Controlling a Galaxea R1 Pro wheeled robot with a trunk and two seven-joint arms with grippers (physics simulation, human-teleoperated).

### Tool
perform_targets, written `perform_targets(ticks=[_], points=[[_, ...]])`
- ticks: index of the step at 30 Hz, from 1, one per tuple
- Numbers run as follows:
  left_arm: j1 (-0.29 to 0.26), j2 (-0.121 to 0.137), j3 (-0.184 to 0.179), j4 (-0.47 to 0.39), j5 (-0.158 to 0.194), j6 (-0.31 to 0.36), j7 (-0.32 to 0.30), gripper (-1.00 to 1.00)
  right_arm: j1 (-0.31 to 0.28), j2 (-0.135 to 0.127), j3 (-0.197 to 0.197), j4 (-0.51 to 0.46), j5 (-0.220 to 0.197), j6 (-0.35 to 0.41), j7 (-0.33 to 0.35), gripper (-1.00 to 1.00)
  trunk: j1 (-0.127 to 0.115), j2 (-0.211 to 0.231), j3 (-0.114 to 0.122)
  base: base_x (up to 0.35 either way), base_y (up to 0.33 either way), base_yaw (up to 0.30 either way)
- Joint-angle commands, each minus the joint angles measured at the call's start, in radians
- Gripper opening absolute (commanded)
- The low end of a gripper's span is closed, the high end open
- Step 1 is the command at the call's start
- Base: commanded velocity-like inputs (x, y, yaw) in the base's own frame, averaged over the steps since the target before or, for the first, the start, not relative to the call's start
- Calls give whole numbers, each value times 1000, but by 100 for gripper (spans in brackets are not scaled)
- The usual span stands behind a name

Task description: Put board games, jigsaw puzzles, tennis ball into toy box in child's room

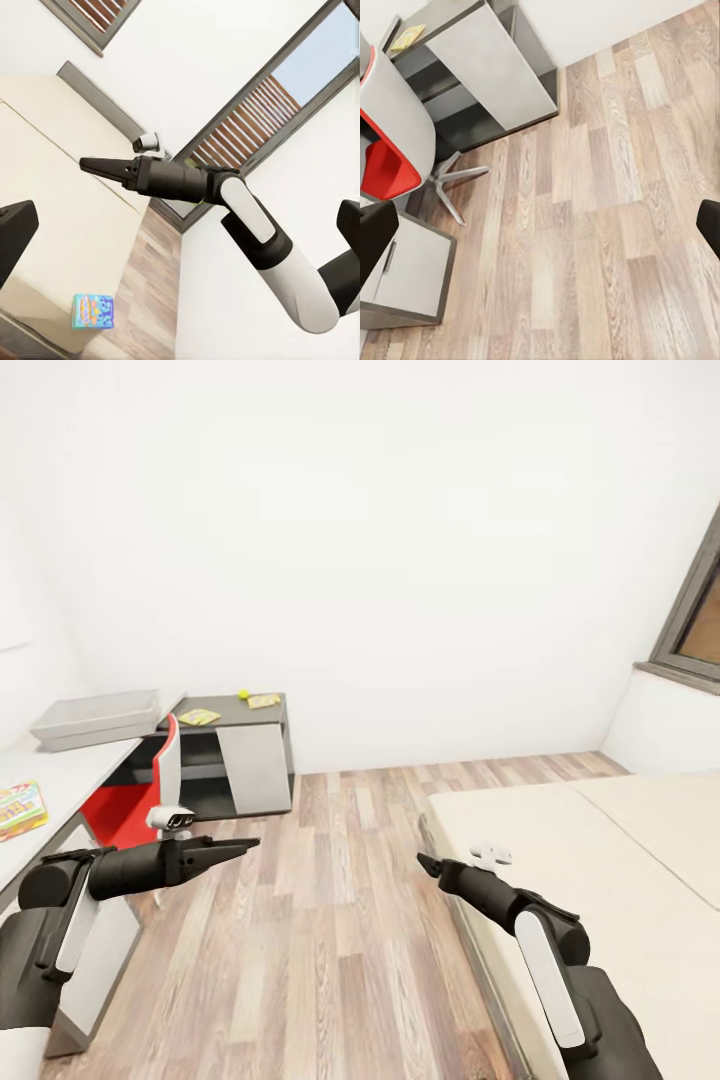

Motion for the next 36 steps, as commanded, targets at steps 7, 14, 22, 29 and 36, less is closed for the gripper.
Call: perform_targets(ticks=[7,14,22,29,36], points=[[-1,1,0,0,0,11,-4,100,-1,1,-1,0,2,5,3,100,1,-2,-2,0,289,-275],[-1,1,0,0,0,11,-4,100,-1,1,-2,0,1,5,3,100,1,-2,-2,0,289,-277],[0,1,0,0,0,11,-4,100,-1,1,-2,0,1,5,3,100,1,-2,-2,0,290,-278],[-1,1,0,0,0,11,-4,100,-1,1,-2,0,1,5,3,100,1,-2,-2,0,265,-278],[-1,1,0,0,0,11,-4,100,-1,1,-2,1,0,5,3,100,1,-2,-2,0,69,-278]])
